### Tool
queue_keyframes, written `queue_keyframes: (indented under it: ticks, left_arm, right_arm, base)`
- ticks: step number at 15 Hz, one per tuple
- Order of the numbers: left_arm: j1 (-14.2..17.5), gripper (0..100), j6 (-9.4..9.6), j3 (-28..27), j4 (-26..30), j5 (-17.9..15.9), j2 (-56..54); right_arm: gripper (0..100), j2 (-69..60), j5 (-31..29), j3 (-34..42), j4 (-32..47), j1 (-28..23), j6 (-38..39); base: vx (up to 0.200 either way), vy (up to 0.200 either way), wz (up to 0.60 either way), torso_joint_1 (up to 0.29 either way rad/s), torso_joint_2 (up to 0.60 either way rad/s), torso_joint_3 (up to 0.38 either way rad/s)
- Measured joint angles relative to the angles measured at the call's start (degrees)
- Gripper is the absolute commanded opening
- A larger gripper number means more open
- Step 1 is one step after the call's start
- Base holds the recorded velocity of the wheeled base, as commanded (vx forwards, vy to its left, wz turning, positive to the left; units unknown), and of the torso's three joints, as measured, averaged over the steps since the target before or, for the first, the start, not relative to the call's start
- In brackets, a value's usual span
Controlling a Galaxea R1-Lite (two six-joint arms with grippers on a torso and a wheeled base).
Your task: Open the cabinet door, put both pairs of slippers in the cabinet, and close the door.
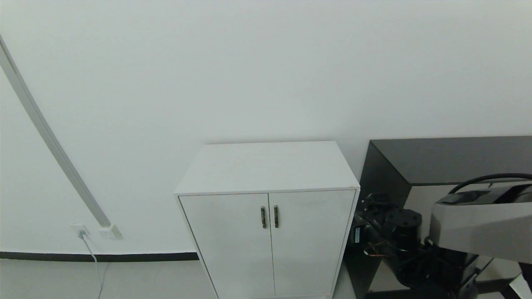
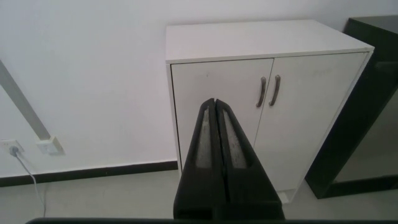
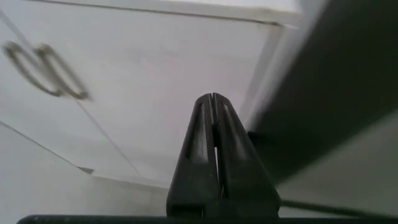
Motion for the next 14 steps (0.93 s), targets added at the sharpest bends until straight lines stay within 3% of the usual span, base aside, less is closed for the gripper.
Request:
queue_keyframes:
  ticks: [14]
  left_arm:
    - [0.0,0,-0.06,0.0,0.0,0.0,0.0]
  right_arm:
    - [0,-31.4,-4.0,28.4,0.0,-14.3,-0.8]
  base:
    - [0.0,0.0,0.0,0.0,0.0,0.0]
